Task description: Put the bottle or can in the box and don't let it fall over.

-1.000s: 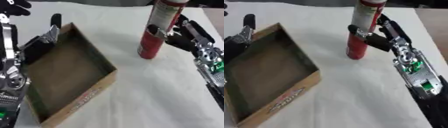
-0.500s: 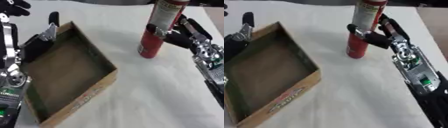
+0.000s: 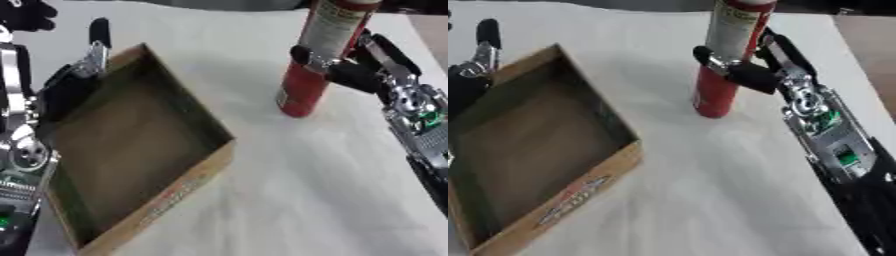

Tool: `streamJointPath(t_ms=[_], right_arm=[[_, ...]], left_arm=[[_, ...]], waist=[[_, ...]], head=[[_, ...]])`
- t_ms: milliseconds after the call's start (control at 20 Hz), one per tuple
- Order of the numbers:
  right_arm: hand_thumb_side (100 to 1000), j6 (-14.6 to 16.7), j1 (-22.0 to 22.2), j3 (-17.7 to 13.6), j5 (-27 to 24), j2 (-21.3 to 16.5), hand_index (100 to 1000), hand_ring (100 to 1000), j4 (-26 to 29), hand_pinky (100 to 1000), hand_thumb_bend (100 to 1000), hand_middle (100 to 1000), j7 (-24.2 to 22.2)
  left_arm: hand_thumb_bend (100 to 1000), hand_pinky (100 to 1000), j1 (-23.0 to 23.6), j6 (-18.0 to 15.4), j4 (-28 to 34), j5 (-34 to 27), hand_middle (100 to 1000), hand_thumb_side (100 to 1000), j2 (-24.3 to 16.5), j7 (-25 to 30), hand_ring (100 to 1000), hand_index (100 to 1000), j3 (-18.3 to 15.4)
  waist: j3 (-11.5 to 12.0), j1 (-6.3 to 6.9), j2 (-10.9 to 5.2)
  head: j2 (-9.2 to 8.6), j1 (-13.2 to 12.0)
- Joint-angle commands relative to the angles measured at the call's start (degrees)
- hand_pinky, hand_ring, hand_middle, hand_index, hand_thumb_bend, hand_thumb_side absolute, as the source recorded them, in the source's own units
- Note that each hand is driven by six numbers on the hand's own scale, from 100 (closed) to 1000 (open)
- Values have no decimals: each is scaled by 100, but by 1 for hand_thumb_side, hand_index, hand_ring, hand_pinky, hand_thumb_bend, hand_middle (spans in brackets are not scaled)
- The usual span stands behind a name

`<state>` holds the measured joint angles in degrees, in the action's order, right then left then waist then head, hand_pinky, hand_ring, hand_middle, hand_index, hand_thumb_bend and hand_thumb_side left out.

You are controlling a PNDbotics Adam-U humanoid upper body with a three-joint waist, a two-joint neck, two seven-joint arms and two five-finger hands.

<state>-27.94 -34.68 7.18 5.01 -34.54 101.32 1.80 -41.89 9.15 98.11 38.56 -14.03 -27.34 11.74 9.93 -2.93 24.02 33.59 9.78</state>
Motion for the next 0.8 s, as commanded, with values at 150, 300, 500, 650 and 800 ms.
streamJointPath(t_ms=[150,300,500,650,800], right_arm=[[596,41,-157,8,-17,-154,1000,1000,-78,984,620,921,-51],[592,51,-191,20,-27,-146,1000,1000,-151,984,621,920,-71],[591,63,-213,29,-63,-126,1000,1000,-206,984,618,918,-66],[577,65,-220,44,-113,-109,997,1000,-239,986,596,911,-81],[568,68,-236,51,-206,-94,967,1000,-279,986,587,907,-98]], left_arm=[[349,624,-64,-13,-8,-53,525,502,2,-64,540,732,-112],[345,624,-70,-15,-54,-66,524,506,7,-78,541,731,-127],[339,624,-67,-22,-85,-90,522,510,18,-101,541,728,-145],[317,624,-62,-26,-104,-110,518,521,25,-96,544,717,-162],[314,627,-61,-34,-123,-147,521,527,29,-96,546,715,-188]], waist=[[-3,10,-97],[-3,10,-95],[-8,10,-92],[-7,10,-98],[-6,12,-107]], head=[[-82,28],[-88,30],[-92,22],[-88,17],[-79,18]])
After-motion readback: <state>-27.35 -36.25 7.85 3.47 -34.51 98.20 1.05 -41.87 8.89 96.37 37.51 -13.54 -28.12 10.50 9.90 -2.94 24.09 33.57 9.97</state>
